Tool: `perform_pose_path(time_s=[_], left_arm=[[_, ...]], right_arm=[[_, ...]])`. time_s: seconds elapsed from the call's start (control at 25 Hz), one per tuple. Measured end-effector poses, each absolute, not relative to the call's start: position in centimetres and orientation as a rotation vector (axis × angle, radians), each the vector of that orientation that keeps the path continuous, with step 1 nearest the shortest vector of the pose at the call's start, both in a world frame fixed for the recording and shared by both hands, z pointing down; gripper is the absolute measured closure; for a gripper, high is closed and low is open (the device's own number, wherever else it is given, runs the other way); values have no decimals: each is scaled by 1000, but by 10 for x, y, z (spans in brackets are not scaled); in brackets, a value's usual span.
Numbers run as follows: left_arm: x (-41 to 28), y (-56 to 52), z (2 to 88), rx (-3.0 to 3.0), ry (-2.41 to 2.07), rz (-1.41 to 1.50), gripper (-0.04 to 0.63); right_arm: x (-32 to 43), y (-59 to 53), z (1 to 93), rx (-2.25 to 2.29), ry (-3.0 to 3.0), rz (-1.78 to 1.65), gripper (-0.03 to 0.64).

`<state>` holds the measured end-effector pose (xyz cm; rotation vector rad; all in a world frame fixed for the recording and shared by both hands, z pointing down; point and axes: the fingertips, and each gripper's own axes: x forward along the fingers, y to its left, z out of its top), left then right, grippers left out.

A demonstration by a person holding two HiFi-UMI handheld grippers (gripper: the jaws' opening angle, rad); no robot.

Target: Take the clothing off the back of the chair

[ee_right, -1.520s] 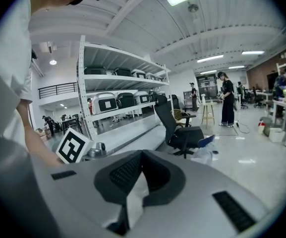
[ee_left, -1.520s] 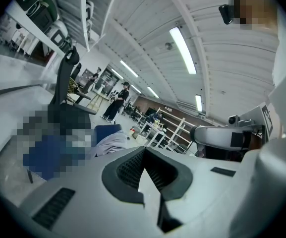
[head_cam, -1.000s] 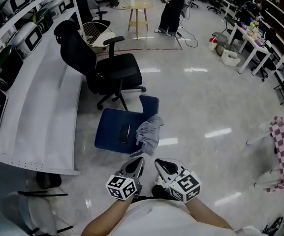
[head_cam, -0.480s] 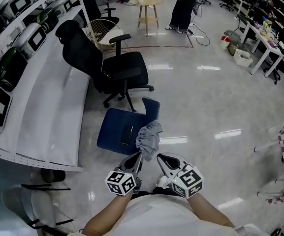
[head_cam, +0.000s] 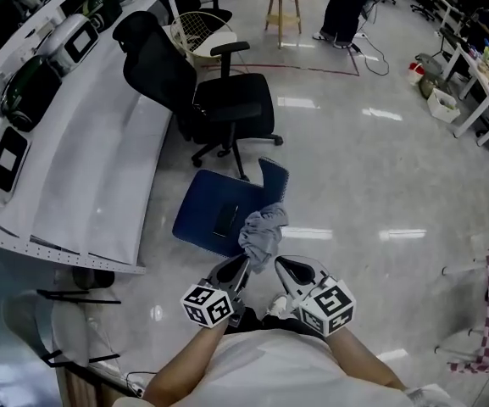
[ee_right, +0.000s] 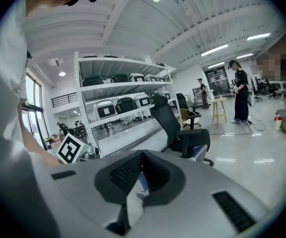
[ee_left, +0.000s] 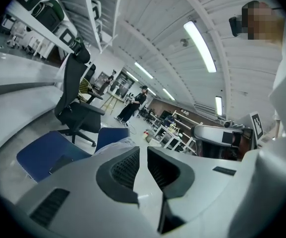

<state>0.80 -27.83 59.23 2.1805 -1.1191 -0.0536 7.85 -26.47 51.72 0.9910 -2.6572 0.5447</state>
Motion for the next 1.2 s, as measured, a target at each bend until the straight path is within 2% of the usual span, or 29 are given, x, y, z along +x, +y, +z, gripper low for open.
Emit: perform_pose_path(time_s=[0.04,0.08,0.16,0.24,0.44,0.6,0.88,0.96,1.04,1.12,1.2], left_arm=[[5,-281,600,2169,-1110,-45,553],[3,-285,609,2155,-1098,-35,494],[6,-296,627,2137,-1061,6,430],[10,-309,641,2142,-1027,65,323],[9,-351,674,2141,-959,148,207],[13,-370,700,2096,-871,183,155],[26,-373,723,1990,-635,116,155],[31,-371,721,1980,-578,94,173],[34,-367,714,1997,-547,90,274],[33,-364,710,2028,-554,110,429],[31,-361,705,2046,-573,101,504]], right_arm=[[75,-267,519,990,-2651,541,600],[73,-269,520,992,-2643,535,600],[72,-275,518,1008,-2626,533,600],[73,-276,515,1036,-2602,547,600],[72,-290,514,1126,-2532,545,600],[77,-296,512,1192,-2494,540,600],[87,-297,516,1309,-2400,557,600],[88,-298,516,1329,-2388,558,600],[87,-298,515,1336,-2390,554,600],[84,-299,515,1333,-2398,550,600],[82,-298,514,1325,-2411,547,600]])
